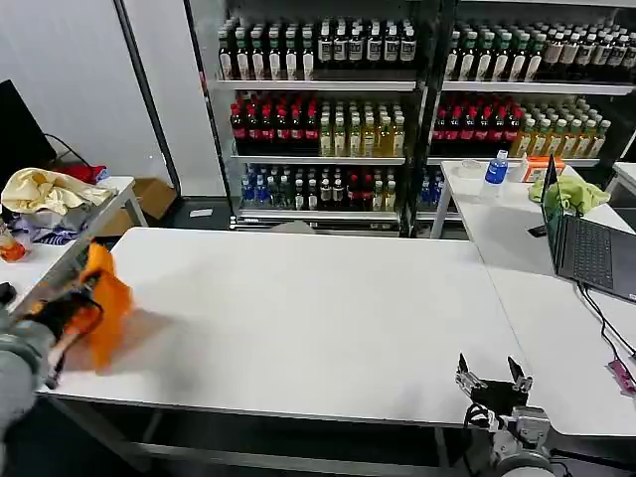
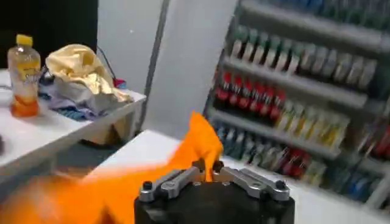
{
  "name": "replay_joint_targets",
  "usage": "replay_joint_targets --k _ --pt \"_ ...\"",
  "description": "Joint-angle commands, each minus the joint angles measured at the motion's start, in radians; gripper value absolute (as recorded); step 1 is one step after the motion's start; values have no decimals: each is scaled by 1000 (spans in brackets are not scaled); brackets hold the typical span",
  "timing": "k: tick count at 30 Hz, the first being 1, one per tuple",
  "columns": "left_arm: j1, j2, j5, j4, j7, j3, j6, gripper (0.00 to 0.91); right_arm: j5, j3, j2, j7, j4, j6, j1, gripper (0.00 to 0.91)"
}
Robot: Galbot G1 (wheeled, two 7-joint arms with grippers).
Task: Fold and organize the clothes.
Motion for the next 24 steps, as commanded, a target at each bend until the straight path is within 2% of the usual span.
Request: replay_joint_targets --k 1,5,9,21,24 --pt "98 -159 799 -24 10 384 -237 20 -6 14 -4 -3 -7 14 -12 907" --pt "119 -183 806 -165 1 411 -204 10 -4 18 -8 -3 -6 14 -11 907" --pt "117 -197 804 -225 1 475 -172 10 -3 23 -6 -4 -4 17 -17 907" --pt "-8 -346 950 -140 -59 688 -82 10 2 40 -3 -6 27 21 -40 907" --pt "-53 -378 931 -102 -72 725 -63 10 2 37 -2 -6 36 19 -41 907"
